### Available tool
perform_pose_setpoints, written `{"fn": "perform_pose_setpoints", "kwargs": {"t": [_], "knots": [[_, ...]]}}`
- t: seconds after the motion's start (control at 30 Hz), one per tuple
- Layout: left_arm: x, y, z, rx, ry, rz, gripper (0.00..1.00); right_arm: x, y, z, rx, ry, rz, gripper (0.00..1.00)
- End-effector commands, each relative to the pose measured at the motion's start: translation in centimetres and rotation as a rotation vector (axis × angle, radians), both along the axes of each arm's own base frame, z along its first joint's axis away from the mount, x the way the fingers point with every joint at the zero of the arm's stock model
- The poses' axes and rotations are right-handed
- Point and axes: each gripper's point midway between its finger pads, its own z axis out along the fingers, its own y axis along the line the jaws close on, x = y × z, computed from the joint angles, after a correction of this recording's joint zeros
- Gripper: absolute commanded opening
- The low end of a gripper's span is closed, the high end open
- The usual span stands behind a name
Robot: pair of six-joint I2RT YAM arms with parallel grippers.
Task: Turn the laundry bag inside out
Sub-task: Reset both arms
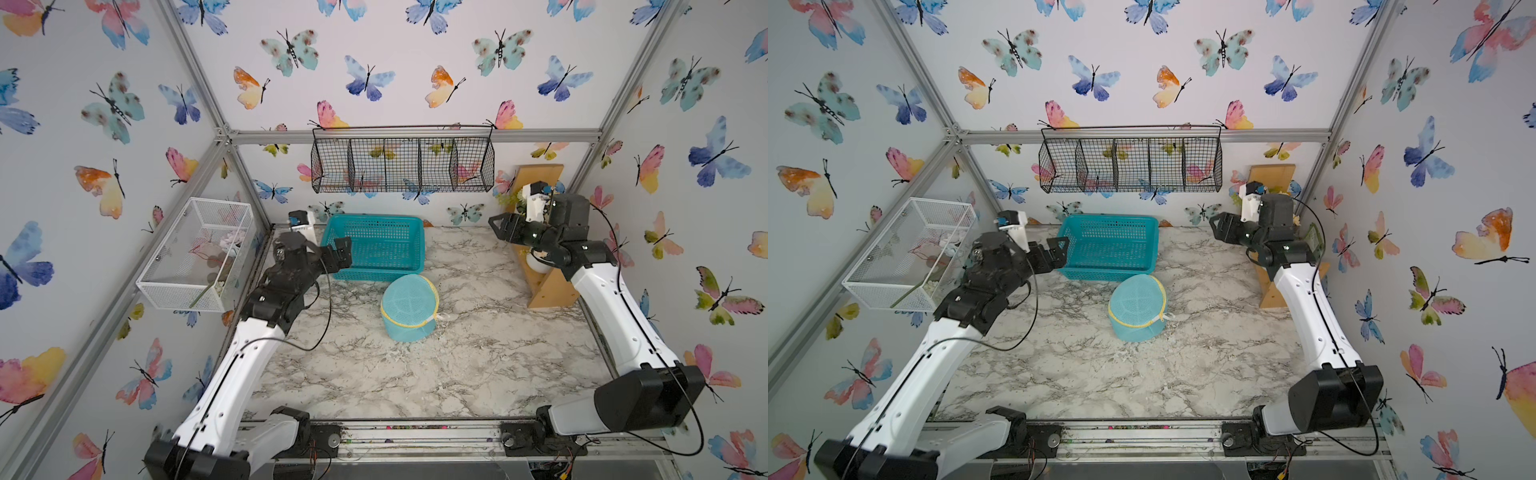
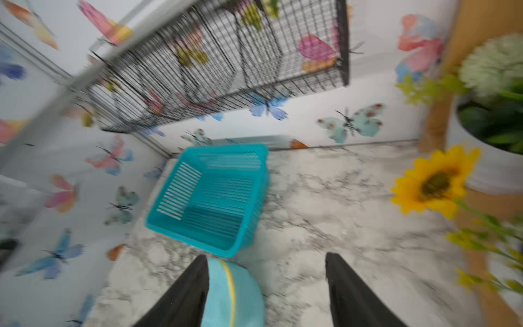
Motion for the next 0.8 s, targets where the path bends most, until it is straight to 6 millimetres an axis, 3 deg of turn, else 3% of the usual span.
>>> {"fn": "perform_pose_setpoints", "kwargs": {"t": [0.0, 0.13, 0.3, 0.47, 0.53, 0.67, 0.77], "knots": [[-0.7, 7.7, -2.7, 0.231, -0.093, 0.412, 0.99, 0.4, -5.3, -2.7, -0.242, -0.173, -0.225, 0.73], [-1.8, 10.3, -7.6, 0.346, -0.102, 0.532, 0.99, -1.3, -7.7, -6.4, -0.316, -0.29, -0.338, 0.82], [-1.8, 12.8, -12.6, 0.295, -0.069, 0.595, 0.99, -2.0, -9.4, -10.7, -0.375, -0.345, -0.418, 0.94], [-0.9, 13.9, -16.1, 0.25, -0.051, 0.597, 0.99, -1.3, -8.8, -14.8, -0.401, -0.326, -0.367, 0.96], [-0.5, 14.3, -17.4, 0.23, -0.04, 0.601, 0.99, -1.0, -9.2, -16.5, -0.422, -0.305, -0.378, 0.97], [1.1, 14.6, -18.1, 0.232, -0.024, 0.582, 0.99, 0.0, -9.0, -17.0, -0.437, -0.29, -0.333, 0.98], [1.8, 14.4, -17.8, 0.234, -0.039, 0.55, 0.99, -1.6, -8.6, -17.1, -0.43, -0.269, -0.292, 0.98]]}}
